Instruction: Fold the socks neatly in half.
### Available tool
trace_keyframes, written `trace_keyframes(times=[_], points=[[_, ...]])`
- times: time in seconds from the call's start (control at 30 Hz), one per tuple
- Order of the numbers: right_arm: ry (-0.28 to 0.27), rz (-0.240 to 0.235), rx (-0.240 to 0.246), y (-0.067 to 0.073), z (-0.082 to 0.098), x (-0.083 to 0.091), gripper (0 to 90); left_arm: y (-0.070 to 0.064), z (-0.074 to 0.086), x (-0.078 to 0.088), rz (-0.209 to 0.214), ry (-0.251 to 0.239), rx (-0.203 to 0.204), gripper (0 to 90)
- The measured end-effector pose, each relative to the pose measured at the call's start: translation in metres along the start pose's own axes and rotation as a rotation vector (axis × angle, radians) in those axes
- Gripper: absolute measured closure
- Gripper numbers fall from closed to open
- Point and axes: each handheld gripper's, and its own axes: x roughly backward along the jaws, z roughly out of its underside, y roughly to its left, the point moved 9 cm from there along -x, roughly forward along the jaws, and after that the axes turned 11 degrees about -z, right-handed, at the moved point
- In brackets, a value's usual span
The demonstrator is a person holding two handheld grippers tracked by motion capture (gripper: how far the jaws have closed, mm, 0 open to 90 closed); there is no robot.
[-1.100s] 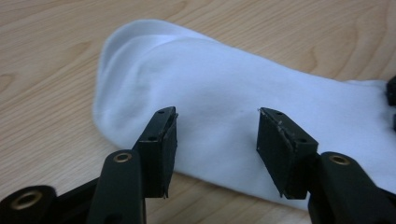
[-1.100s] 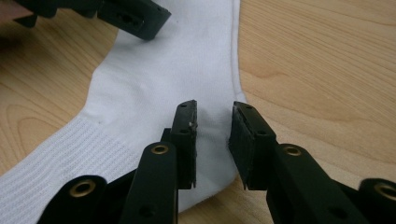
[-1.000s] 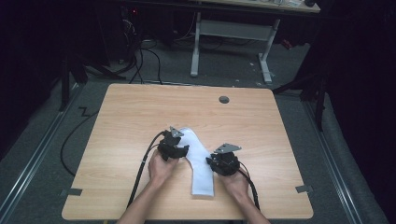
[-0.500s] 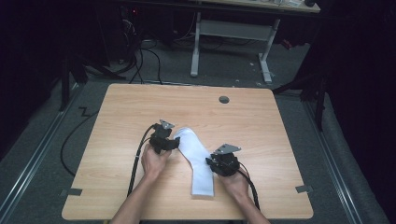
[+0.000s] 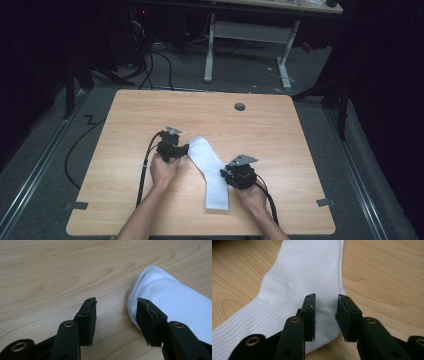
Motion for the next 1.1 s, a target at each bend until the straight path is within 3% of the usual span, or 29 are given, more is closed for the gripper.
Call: trace_keyframes(times=[0.17,0.27,0.4,0.57,0.9,1.0,1.1], points=[[0.001,-0.002,0.005,0.001,0.001,0.001,68.2,-0.004,-0.004,-0.003,0.026,-0.033,0.019,51.6],[-0.002,-0.004,0.005,0.001,0.001,0.001,68.2,-0.012,-0.007,-0.006,0.034,-0.002,-0.040,50.0],[-0.006,-0.007,0.004,0.001,0.001,0.001,68.3,-0.021,-0.017,-0.010,0.033,-0.014,-0.066,51.1],[-0.008,-0.010,0.005,0.001,0.002,0.001,68.3,-0.024,-0.014,-0.019,0.046,0.002,-0.052,54.7],[0.005,-0.022,-0.002,0.002,0.001,0.001,68.3,-0.032,-0.022,-0.022,0.106,0.013,-0.045,77.5],[0.007,-0.019,0.000,0.002,0.001,0.001,68.3,-0.032,-0.020,-0.021,0.104,0.015,-0.073,81.5],[0.007,-0.016,0.002,0.002,0.001,0.001,68.4,-0.030,-0.023,-0.016,0.121,0.007,-0.069,83.7]])
